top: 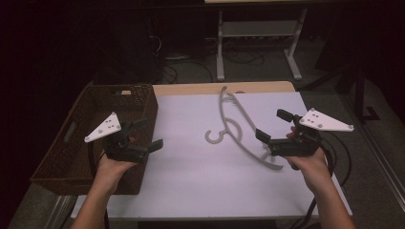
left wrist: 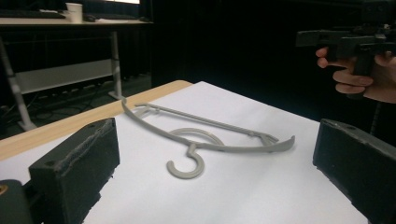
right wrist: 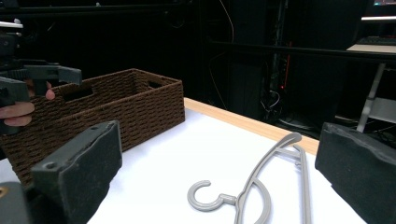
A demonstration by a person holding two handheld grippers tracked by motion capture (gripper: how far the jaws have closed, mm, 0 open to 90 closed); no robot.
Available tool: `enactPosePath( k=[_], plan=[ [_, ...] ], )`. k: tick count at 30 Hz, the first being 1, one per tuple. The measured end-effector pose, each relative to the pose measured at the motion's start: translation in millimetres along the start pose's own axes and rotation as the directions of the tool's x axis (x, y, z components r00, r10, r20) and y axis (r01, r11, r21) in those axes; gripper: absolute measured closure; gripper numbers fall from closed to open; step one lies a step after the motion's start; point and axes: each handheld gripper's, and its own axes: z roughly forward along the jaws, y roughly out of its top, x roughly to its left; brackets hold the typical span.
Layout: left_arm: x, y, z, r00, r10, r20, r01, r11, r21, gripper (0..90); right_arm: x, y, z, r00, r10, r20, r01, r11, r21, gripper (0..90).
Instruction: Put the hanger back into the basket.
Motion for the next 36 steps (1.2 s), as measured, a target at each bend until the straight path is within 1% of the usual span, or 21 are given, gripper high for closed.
enactPosePath(
  k=[1,4,6,7,8,9,10,12,14,16,18,19,22,25,29,32,36],
  plan=[
    [-1.3,0.9,2.2,1.0000,0.007,0.002,-0.007,0.9999,0.011,0.1,-0.2,0.1,-0.1,1.0000,-0.001,0.000,0.001,1.000,0.001,0.1],
    [-4.9,2.2,8.2,0.9999,0.011,0.013,-0.011,0.9994,0.034,0.1,-1.3,-0.1,0.1,1.0000,-0.001,0.002,0.001,1.000,0.008,0.1],
    [-6.3,2.3,10.6,0.9998,0.014,0.017,-0.015,0.9991,0.041,0.1,-1.8,-0.4,0.2,1.0000,-0.003,0.003,0.003,1.000,0.015,0.1],
    [-8.5,2.4,15.0,0.9995,0.023,0.021,-0.024,0.9979,0.060,0.1,-3.0,-1.1,0.7,1.0000,-0.002,0.008,0.002,1.000,0.022,0.1],
    [-8.5,2.4,15.0,0.9995,0.023,0.021,-0.024,0.9979,0.060,0.1,-3.9,-1.5,1.1,1.0000,-0.004,0.008,0.003,1.000,0.030,0.1],
    [-9.8,2.0,18.9,0.9992,0.026,0.031,-0.029,0.9967,0.077,0.1,-4.4,-1.8,1.6,0.9999,-0.002,0.010,0.002,0.999,0.039,0.1],
    [-9.8,2.0,18.9,0.9992,0.026,0.031,-0.029,0.9967,0.077,0.1,-4.4,-1.8,1.6,0.9999,-0.002,0.010,0.002,0.999,0.039,0.1],
    [-12.1,0.6,24.7,0.9987,0.030,0.041,-0.034,0.9941,0.103,0.1,-5.9,-2.8,3.6,0.9999,-0.002,0.015,0.002,0.999,0.055,0.1],
    [-13.3,-0.1,26.8,0.9987,0.030,0.041,-0.035,0.9935,0.109,0.1,-6.4,-3.4,5.0,0.9998,-0.007,0.016,0.006,0.998,0.062,0.1],
    [-16.0,-1.9,32.6,0.9980,0.037,0.050,-0.044,0.9896,0.137,0.1,-7.7,-5.0,8.5,0.9997,-0.011,0.022,0.009,0.997,0.079,0.2],
    [-17.0,-3.6,36.8,0.9977,0.036,0.058,-0.044,0.9873,0.153,0.1,-8.9,-6.2,11.5,0.9996,-0.011,0.025,0.008,0.995,0.098,0.2],
    [-17.2,-4.8,38.9,0.9975,0.036,0.062,-0.045,0.9866,0.157,0.1,-9.6,-7.1,13.4,0.9997,-0.002,0.025,-0.001,0.993,0.115,1.9],
    [-17.8,-7.2,42.7,0.9971,0.033,0.069,-0.044,0.9855,0.164,0.1,-11.4,-8.6,15.7,0.9997,-0.003,0.026,-0.001,0.991,0.130,4.0],
    [-19.0,-14.2,52.5,0.9960,0.028,0.084,-0.044,0.9798,0.195,0.1,-15.3,-11.4,20.7,0.9995,0.006,0.031,-0.011,0.987,0.160,4.2],
    [-20.4,-16.5,59.6,0.9946,0.034,0.098,-0.054,0.9756,0.213,0.1,-18.7,-14.6,25.8,0.9997,0.005,0.025,-0.010,0.981,0.196,4.8],
    [-21.8,-19.7,63.2,0.9936,0.036,0.107,-0.059,0.9736,0.221,0.1,-20.1,-17.7,30.9,0.9994,-0.004,0.034,-0.004,0.972,0.233,5.9],
    [-22.0,-26.5,65.4,0.9929,0.026,0.116,-0.050,0.9748,0.217,0.1,-19.8,-20.0,38.8,0.9994,-0.025,0.025,0.018,0.964,0.267,7.9]
  ],
)
